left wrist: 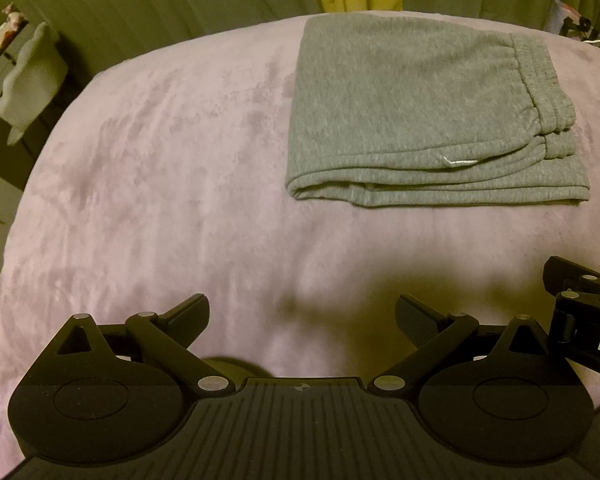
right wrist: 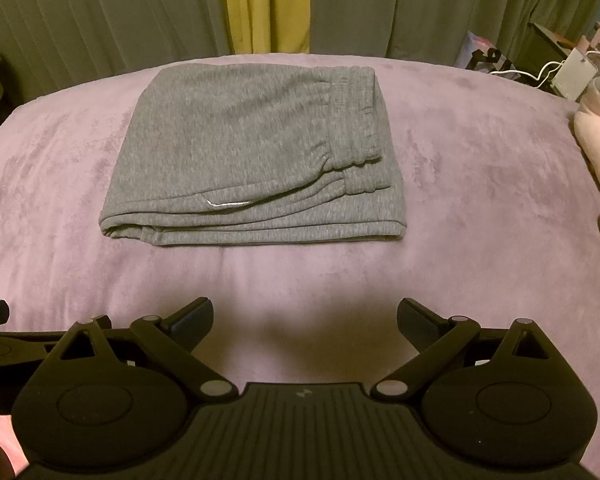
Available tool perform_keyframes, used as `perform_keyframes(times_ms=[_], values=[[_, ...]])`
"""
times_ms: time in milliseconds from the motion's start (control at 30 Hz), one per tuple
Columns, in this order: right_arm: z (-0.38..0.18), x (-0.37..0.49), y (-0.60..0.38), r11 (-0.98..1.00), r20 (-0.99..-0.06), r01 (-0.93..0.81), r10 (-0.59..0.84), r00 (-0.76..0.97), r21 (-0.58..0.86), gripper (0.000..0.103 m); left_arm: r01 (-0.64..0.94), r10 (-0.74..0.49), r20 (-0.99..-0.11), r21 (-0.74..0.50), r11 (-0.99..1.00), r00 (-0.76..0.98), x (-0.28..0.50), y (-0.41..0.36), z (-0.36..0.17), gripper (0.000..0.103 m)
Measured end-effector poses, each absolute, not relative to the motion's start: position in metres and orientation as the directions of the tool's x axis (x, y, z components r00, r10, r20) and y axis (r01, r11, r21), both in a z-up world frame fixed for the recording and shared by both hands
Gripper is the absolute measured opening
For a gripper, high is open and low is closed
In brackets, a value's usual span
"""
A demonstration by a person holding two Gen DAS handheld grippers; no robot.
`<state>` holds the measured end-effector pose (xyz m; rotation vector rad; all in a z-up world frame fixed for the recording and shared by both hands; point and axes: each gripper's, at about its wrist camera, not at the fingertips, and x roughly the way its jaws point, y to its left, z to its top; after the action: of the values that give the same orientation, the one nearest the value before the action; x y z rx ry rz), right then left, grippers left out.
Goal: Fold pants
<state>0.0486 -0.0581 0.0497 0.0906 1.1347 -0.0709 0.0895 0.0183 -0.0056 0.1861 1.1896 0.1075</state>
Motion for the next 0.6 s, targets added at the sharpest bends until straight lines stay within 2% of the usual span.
perform_keyframes(times_ms=[600], values=[[0.0467,0.0494,-0.0576,0.993,-0.908,0.106,-0.003,0.420,0.045,0.098,-0.002,0.188,-0.910,0.201,0.980,0.370,0.0908,0.0189,-0.0075,0.102]])
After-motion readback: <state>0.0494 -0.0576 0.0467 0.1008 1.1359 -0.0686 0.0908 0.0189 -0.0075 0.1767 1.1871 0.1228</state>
